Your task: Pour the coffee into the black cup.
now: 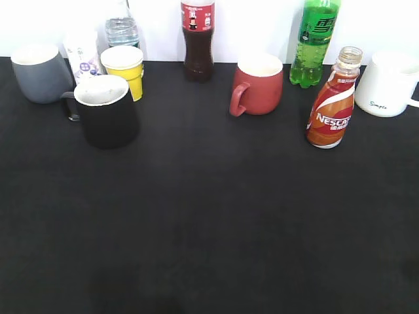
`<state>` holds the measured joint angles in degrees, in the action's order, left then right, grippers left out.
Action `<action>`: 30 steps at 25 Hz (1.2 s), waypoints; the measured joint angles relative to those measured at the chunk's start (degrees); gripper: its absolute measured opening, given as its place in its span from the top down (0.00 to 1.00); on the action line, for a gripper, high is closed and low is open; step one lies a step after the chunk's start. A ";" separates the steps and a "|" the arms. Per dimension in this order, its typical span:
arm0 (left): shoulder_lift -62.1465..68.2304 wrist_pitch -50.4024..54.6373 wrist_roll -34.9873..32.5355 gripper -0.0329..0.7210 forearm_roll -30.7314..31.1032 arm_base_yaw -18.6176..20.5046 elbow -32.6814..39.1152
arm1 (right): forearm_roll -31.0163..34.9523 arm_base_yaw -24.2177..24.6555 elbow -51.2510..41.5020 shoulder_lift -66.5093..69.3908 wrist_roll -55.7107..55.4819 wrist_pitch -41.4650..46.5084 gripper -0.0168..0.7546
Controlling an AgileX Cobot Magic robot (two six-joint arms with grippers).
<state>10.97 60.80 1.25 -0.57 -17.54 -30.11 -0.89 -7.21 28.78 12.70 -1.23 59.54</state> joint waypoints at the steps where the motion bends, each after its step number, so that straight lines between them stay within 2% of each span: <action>1: 0.00 0.00 0.00 0.61 0.00 0.15 0.00 | 0.00 0.00 0.00 0.00 0.00 0.00 0.26; 5: -0.05 0.00 0.00 0.64 0.00 5.11 0.00 | 0.13 0.00 0.00 -0.25 0.00 0.00 0.26; 9: -3.30 0.00 0.00 0.64 0.00 9.87 0.00 | 0.17 0.41 0.00 -8.53 -0.04 0.00 0.26; 13: -5.19 0.00 0.00 0.64 0.00 13.25 0.00 | 0.17 5.90 0.00 -13.10 -0.04 0.06 0.26; 15: -5.19 0.00 0.00 0.64 0.00 13.48 0.00 | 0.19 7.02 0.00 -13.17 -0.04 0.06 0.26; 30: -11.37 0.05 0.00 0.64 0.00 13.48 0.04 | 0.24 7.02 0.00 -13.17 -0.04 0.06 0.26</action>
<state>-0.40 60.86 1.25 -0.57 -4.06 -30.07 -0.65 -0.19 28.78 -0.47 -1.27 59.60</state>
